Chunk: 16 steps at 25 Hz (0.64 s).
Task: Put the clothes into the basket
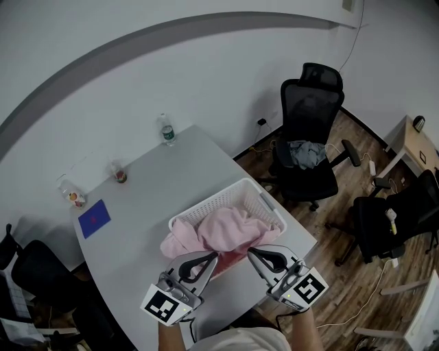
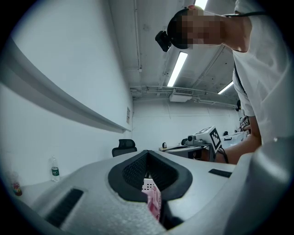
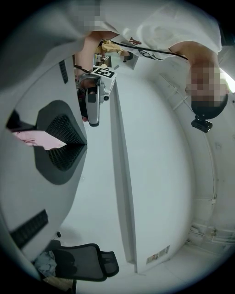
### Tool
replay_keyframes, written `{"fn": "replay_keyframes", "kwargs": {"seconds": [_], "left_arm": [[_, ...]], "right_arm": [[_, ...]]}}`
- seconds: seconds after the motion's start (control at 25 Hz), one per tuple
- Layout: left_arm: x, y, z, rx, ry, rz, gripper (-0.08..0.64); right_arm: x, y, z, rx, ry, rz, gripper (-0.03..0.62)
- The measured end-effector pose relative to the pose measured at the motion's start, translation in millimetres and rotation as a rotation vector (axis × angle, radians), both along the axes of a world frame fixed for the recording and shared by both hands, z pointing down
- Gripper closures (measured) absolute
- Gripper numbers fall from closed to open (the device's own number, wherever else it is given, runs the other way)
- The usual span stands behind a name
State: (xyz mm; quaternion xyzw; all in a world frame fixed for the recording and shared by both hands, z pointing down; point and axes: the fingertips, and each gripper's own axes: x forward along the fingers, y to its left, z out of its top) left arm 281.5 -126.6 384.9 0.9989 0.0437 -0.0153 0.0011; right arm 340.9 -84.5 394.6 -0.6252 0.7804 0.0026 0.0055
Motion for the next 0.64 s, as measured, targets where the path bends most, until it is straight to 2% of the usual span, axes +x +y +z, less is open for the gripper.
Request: {"fn": "replay_keyframes", "kwargs": {"seconds": [0.64], "left_arm": [[-7.5, 9.6, -2.7, 0.007, 0.005, 0.002, 0.554]], "right_arm": [[-9.8, 9.7, -0.5, -0.008, 0.009, -0.002, 0.589]]}}
